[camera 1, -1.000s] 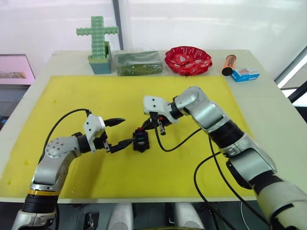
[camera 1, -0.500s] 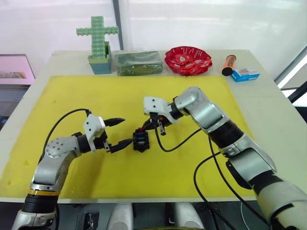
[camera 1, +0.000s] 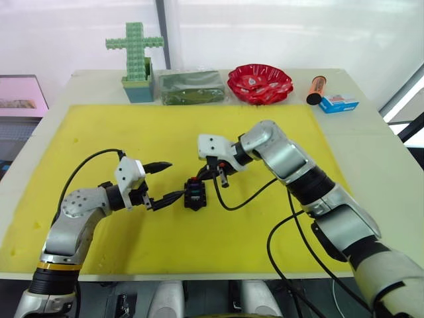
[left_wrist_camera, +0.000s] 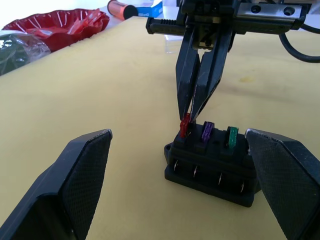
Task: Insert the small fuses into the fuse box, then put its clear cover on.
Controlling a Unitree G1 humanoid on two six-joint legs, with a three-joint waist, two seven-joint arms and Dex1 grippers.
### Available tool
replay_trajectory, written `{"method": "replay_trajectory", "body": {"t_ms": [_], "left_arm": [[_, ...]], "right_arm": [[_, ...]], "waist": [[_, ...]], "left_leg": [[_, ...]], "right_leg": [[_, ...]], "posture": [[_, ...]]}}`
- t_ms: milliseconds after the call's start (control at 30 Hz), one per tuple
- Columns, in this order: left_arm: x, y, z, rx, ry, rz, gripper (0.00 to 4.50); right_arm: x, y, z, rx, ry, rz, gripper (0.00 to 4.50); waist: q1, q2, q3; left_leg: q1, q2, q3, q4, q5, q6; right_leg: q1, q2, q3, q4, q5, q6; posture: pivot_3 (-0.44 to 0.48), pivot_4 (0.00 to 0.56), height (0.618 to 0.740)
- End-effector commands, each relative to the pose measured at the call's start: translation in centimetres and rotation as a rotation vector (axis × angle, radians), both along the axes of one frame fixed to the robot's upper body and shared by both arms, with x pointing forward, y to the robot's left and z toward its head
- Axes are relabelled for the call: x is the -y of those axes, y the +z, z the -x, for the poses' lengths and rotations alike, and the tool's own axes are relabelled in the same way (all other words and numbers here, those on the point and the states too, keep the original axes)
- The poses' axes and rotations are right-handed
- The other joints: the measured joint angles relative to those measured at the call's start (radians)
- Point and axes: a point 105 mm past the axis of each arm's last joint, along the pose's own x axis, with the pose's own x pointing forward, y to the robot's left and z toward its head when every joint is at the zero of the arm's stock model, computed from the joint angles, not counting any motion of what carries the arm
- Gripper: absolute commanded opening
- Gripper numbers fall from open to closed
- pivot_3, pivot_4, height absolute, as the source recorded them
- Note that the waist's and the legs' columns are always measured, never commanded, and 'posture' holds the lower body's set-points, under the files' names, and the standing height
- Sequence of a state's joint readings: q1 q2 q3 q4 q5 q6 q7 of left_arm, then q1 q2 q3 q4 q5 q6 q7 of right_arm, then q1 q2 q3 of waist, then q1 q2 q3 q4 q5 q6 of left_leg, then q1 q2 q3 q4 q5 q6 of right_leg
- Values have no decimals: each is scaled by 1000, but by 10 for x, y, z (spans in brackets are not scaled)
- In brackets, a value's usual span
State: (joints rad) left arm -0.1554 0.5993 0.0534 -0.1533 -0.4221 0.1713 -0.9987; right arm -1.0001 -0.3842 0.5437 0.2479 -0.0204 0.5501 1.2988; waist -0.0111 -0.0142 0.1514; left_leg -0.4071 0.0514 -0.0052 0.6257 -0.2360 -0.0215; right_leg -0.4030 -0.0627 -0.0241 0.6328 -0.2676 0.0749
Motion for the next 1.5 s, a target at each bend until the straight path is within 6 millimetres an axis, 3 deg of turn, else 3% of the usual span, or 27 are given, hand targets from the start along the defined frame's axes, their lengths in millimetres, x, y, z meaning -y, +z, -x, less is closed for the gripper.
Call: {"method": "replay_trajectory", "body": {"t_ms": [33,100,233,1067,1367,1500], "left_arm": [[3,11,1,44,-12,-11,4500],[3,11,0,44,-12,-12,4500],[3,11,0,44,-12,-13,4500],[3,8,0,39,-23,-14,4500],[1,7,0,39,-27,-15,4500],[2,6,0,38,-32,-14,4500]], "right_arm": [[-5,6,3,14,23,0,24],[-6,7,3,16,23,-11,24],[-8,8,2,24,19,-19,1022],[-8,23,12,-69,23,-75,1022],[-9,39,9,-45,4,-142,1022],[-9,35,10,-57,1,-145,105]], "waist": [[0,0,0],[0,0,0],[-1,0,0],[0,0,0],[-1,0,0],[0,0,0]], "left_leg": [[0,0,0,0,0,0],[0,0,0,0,0,0],[0,0,0,0,0,0],[0,0,0,0,0,0],[0,0,0,0,0,0],[0,0,0,0,0,0]], "right_leg": [[0,0,0,0,0,0],[0,0,0,0,0,0],[0,0,0,0,0,0],[0,0,0,0,0,0],[0,0,0,0,0,0],[0,0,0,0,0,0]], "posture": [[0,150,740],[0,150,740],[0,150,740],[0,150,740],[0,150,740],[0,150,740]]}}
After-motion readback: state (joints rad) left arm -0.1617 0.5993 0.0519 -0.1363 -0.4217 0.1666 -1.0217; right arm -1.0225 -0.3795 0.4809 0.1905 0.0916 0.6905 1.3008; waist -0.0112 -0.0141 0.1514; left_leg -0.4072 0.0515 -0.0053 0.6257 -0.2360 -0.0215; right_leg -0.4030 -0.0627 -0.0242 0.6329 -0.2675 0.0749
